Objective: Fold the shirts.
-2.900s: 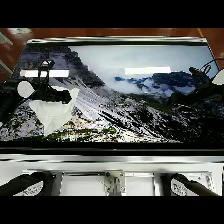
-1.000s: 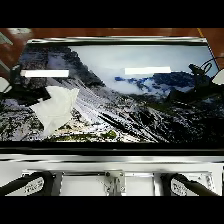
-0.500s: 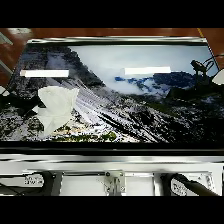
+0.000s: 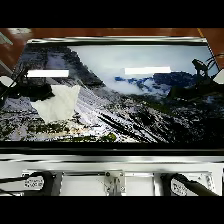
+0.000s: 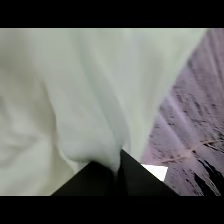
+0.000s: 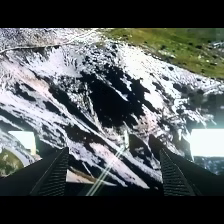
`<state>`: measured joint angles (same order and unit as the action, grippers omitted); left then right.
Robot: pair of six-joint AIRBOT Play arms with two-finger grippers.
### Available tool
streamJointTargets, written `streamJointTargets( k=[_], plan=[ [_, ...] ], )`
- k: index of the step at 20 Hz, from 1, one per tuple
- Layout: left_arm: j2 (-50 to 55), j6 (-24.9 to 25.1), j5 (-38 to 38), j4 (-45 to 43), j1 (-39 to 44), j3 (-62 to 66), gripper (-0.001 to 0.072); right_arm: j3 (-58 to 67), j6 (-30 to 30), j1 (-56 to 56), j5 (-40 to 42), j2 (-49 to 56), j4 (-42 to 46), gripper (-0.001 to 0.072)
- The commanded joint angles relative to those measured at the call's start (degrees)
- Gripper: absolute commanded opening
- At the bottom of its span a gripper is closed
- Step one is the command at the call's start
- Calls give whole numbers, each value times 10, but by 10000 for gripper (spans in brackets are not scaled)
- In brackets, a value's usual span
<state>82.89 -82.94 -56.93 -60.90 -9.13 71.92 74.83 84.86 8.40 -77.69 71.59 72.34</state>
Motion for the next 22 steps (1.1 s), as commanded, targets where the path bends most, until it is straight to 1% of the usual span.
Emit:
streamJointTargets(
  k=[1,3,5,6,7,9,11,12,13,14,15,16,18,20,22],
  plan=[
    [-99,42,-19,25,122,10,47,31,0,0,-42,-19,-7,689],
    [-139,23,-21,25,220,10,47,53,0,-1,-51,-51,-7,689],
    [-144,-9,-11,31,322,10,47,58,0,0,-54,-90,-6,689],
    [-137,-24,6,31,376,10,47,58,0,0,-59,-106,-5,689],
    [-126,-38,35,31,422,10,47,58,0,0,-67,-119,-2,689],
    [-94,-75,121,31,502,10,48,58,0,0,-94,-130,3,689],
    [-51,-100,194,31,541,10,49,57,0,0,-113,-128,5,689],
    [-31,-99,202,29,540,12,98,57,0,0,-113,-125,5,689],
    [-17,-99,189,26,520,17,363,56,0,0,-113,-121,6,689],
    [-12,-104,156,27,488,25,652,56,0,0,-113,-117,6,689],
    [-14,-106,102,27,442,38,715,56,0,0,-113,-110,6,689],
    [-19,-100,35,24,388,54,715,56,0,0,-113,-103,6,689],
    [-34,-67,-79,17,277,70,715,56,0,0,-113,-84,16,689],
    [-49,-84,-133,-8,184,44,715,44,0,0,-104,-62,39,689],
    [-48,-85,-162,-5,124,-11,715,5,-1,0,-81,-43,51,689]
  ],
)
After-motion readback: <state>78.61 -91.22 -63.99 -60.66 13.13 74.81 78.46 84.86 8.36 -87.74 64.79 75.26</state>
